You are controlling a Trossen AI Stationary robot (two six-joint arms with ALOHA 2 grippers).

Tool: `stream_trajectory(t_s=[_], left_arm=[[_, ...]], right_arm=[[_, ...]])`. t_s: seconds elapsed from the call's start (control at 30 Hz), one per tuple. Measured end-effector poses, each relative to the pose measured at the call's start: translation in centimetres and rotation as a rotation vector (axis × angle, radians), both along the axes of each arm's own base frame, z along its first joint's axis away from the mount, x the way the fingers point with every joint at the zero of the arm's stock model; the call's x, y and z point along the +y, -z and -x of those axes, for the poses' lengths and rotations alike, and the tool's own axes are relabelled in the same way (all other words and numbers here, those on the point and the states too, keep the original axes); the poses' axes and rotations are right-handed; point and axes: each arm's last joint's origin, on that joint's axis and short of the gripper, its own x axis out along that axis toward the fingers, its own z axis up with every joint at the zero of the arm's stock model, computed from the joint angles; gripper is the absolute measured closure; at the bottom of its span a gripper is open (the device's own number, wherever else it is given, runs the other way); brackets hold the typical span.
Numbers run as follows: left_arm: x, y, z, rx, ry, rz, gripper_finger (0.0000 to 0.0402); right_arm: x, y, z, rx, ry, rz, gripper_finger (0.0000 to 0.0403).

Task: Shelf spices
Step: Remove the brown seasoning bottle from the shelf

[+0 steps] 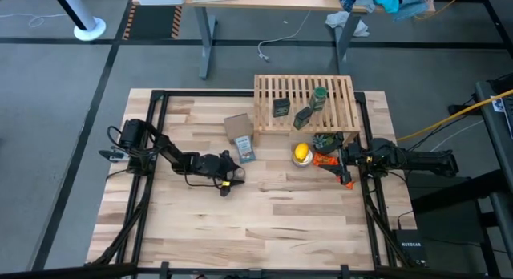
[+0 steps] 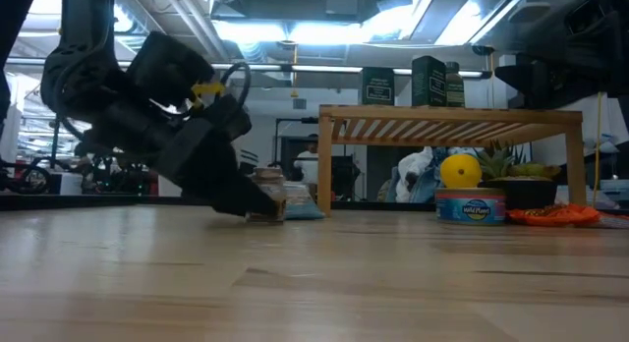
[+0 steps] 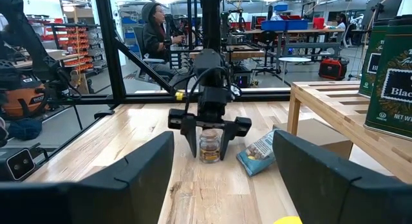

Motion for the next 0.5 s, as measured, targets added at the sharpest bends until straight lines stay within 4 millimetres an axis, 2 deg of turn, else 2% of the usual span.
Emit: stream_trajectory(t_s=[0.17,0.33,0.5], left_arm=[[-0.16,0.01,-0.29,0.022,-0.007,0.018,0.0137],[-0.62,-0.36,-0.46,-0.034,0.058,-0.070,0.0141],[-0.62,-0.88,-0.67,-0.081,0.063,-0.082,0.0142]], right_arm=[[0.00,0.00,0.00,0.000,0.000,0.000,0.0133],[0.00,0.00,0.00,0.000,0.000,0.000,0.0133],[0.00,0.00,0.00,0.000,0.000,0.000,0.0133]])
